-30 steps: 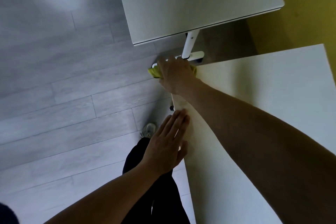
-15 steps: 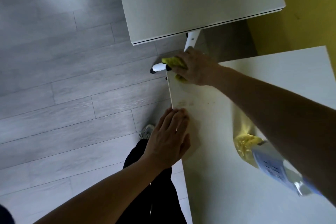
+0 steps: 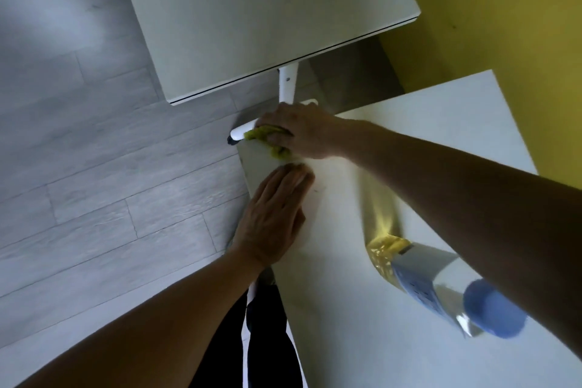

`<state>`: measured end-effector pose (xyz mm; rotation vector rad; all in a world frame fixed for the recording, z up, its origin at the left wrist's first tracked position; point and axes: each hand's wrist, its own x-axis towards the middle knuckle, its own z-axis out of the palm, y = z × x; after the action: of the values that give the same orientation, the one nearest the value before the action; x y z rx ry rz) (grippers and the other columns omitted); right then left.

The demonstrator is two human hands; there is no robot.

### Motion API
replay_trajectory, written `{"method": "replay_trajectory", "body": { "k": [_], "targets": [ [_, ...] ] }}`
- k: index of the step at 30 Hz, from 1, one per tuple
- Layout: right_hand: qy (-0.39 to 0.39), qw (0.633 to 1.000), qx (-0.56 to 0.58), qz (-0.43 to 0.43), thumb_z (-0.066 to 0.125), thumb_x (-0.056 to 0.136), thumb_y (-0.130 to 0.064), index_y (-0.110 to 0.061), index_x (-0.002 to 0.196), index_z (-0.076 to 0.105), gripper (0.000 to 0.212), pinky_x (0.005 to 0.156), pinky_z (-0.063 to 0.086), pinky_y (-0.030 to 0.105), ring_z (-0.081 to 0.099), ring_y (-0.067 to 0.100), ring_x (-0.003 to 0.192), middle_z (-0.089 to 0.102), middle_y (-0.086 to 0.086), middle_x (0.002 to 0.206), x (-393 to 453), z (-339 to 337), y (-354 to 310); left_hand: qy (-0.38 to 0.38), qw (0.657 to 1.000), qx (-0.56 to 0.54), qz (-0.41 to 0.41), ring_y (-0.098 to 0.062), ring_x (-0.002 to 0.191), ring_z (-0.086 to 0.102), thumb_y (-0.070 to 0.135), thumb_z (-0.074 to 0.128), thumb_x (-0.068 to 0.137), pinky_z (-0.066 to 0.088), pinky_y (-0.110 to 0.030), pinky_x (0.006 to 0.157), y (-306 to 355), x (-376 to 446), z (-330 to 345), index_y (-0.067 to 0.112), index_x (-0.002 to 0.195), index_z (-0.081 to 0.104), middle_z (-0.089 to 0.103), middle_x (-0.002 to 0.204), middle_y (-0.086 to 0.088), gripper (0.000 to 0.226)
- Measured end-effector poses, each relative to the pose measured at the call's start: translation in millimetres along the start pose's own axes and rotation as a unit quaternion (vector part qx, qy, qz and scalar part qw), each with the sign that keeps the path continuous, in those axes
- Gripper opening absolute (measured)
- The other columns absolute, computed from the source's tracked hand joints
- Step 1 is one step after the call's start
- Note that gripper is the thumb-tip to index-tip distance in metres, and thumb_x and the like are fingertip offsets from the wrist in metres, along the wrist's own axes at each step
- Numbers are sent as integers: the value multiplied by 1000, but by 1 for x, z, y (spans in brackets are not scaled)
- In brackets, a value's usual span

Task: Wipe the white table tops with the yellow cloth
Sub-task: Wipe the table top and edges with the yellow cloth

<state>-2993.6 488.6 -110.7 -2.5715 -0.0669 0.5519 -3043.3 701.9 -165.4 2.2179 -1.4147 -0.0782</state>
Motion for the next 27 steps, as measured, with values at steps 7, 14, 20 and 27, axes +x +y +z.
{"method": "replay_trajectory", "body": {
  "k": [7, 14, 20, 27],
  "targets": [
    [72, 977, -72, 186, 23, 92, -58, -34, 143, 45, 60, 103, 39, 50, 46, 38, 126, 49, 10, 135, -94, -34, 126, -9, 1000, 14, 11, -29, 156, 28, 17, 44, 103, 14, -34, 131, 1, 3, 1, 6, 156, 44, 39, 165, -13, 54],
    [61, 990, -105, 71, 23, 97, -56, -28, 143, 40, 56, 102, 40, 50, 51, 35, 118, 52, 14, 133, -59, -5, 73, -25, 1000, 16, 5, -26, 159, 24, 18, 46, 103, 18, -35, 130, -5, 0, 7, 11, 160, 38, 34, 168, -9, 58],
    [115, 987, -104, 38, 34, 102, -49, -27, 144, 42, 48, 103, 36, 46, 50, 31, 119, 52, 10, 132, -62, -2, 73, -33, 999, 27, 8, -28, 158, 26, 19, 45, 104, 25, -39, 128, -3, 2, 5, 14, 162, 32, 35, 168, -10, 60],
    [219, 943, -81, 237, 29, 97, -53, -31, 136, 51, 50, 103, 35, 49, 47, 37, 126, 52, 8, 134, -130, -21, 173, -32, 998, 58, 12, -30, 154, 32, 23, 48, 102, 25, -37, 124, 1, 7, 4, 10, 158, 41, 41, 164, -12, 58]
  ]
}}
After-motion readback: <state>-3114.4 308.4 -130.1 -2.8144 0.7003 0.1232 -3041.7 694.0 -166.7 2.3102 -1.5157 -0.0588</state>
